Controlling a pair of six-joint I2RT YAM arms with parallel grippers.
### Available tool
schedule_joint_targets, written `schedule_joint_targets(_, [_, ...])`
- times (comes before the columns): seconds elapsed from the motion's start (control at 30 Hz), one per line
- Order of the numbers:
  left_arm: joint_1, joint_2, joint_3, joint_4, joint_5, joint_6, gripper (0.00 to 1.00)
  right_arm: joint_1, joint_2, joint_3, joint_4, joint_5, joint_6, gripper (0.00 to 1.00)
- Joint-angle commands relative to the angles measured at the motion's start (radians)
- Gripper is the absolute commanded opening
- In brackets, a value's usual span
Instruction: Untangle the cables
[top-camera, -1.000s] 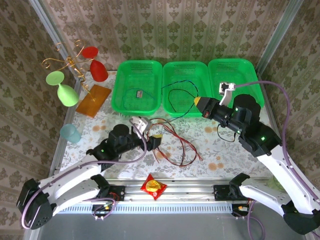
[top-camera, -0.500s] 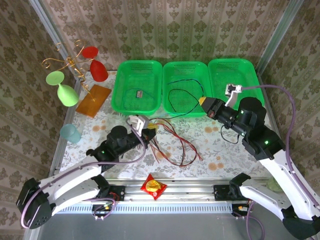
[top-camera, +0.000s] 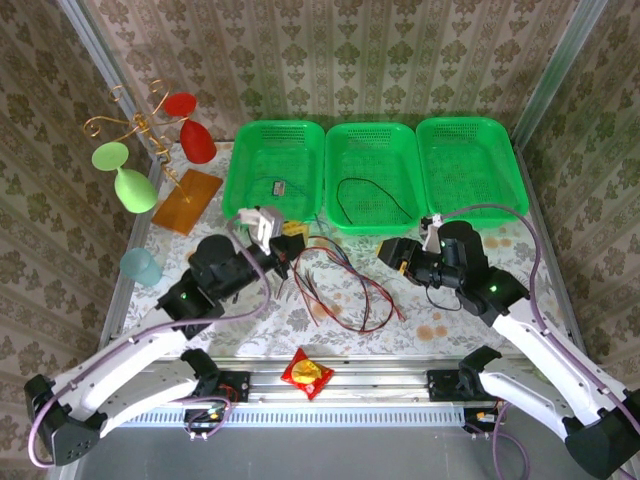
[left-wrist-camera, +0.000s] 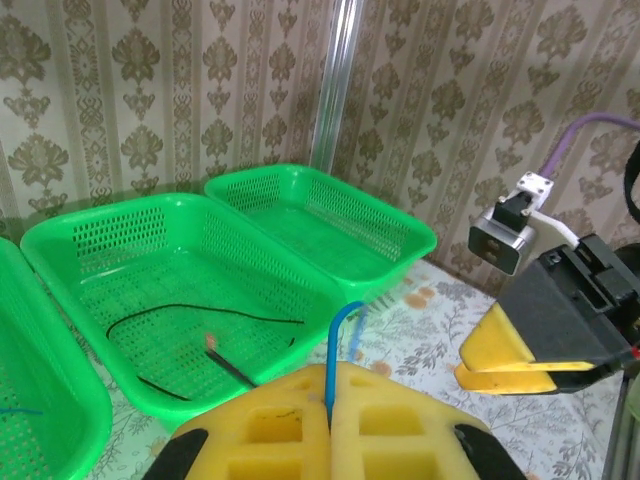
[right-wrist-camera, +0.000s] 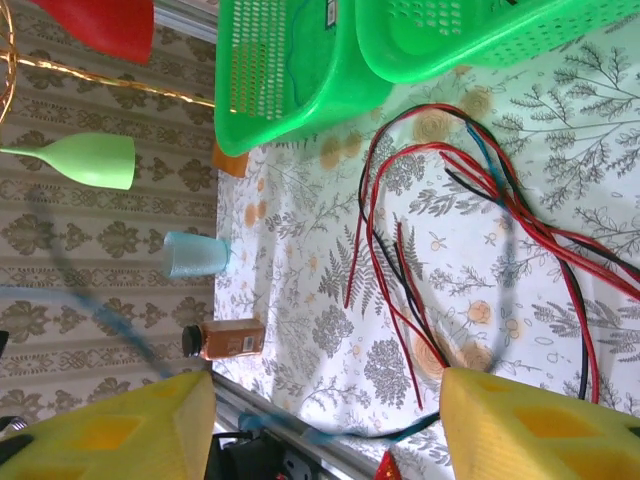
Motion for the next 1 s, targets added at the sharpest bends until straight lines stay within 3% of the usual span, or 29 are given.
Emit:
schedule_joint_targets(0.0, [-0.004, 0.054, 0.085, -0.111, -0.006, 0.017, 0.00, -0.005, -0.029, 0.030, -0.014, -0.010, -0.096, 0.66])
schedule_joint_targets(0.13, [-0.005, 0.101, 0.152, -0.164, 0.019, -0.016, 0.00, -0.003, -0.083, 0.042, -0.022, 0.015, -0.269, 0.68])
schedule_joint_targets(0.33, [-0.007, 0.120, 0.193, -0.177, 0.032, -0.028, 0.00, -0.001, -0.218, -0.040, 0.152, 0.096, -0.431, 0.68])
schedule_joint_targets(0.43, [-0.008, 0.121, 0.199, -0.183, 0.032, -0.023, 0.00, -0.003, -0.203, -0.044, 0.183, 0.146, -0.322, 0.67])
schedule_joint_targets(0.67, [-0.007, 0.126, 0.196, -0.180, 0.038, -0.018, 0.00, 0.008, 0.000, 0.044, 0.218, 0.018, -0.054, 0.65])
schedule_joint_targets(0.97, [-0.014, 0.134, 0.202, -0.191, 0.047, -0.032, 0.00, 0.025, 0.085, 0.089, 0.309, -0.014, -0.110, 0.65])
